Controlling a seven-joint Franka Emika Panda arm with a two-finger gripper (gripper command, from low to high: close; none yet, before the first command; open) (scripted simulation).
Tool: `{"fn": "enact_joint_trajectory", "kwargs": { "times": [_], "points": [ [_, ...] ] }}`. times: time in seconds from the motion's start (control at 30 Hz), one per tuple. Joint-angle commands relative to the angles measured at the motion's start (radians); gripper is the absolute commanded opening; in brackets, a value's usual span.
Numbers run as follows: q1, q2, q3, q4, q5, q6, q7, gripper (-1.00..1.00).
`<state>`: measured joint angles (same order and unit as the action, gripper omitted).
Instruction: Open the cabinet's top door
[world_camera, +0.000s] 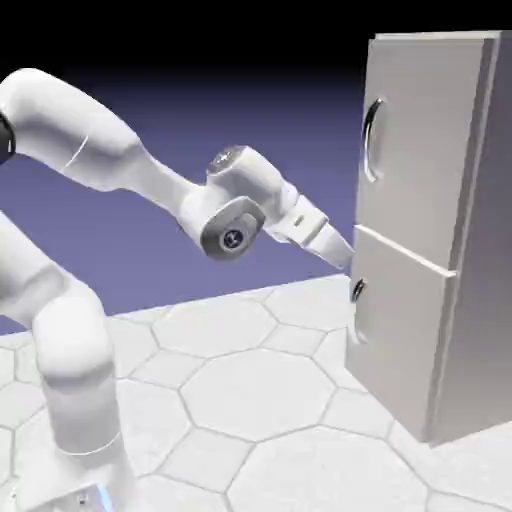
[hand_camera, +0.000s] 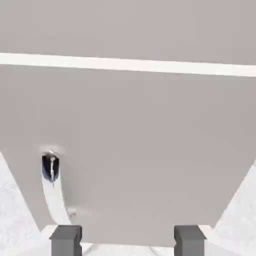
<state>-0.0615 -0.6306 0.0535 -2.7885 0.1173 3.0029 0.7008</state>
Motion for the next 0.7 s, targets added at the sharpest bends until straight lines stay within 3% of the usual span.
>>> {"fn": "enact_joint_trajectory", "kwargs": {
  "times": [0.0, 0.67],
  "points": [
    [-0.027, -0.022, 0.02, 0.008, 0.044, -0.013, -0.015, 0.0],
    [-0.572, -0.472, 0.417, 0.167, 0.914, -0.266, -0.313, 0.0]
  ]
}}
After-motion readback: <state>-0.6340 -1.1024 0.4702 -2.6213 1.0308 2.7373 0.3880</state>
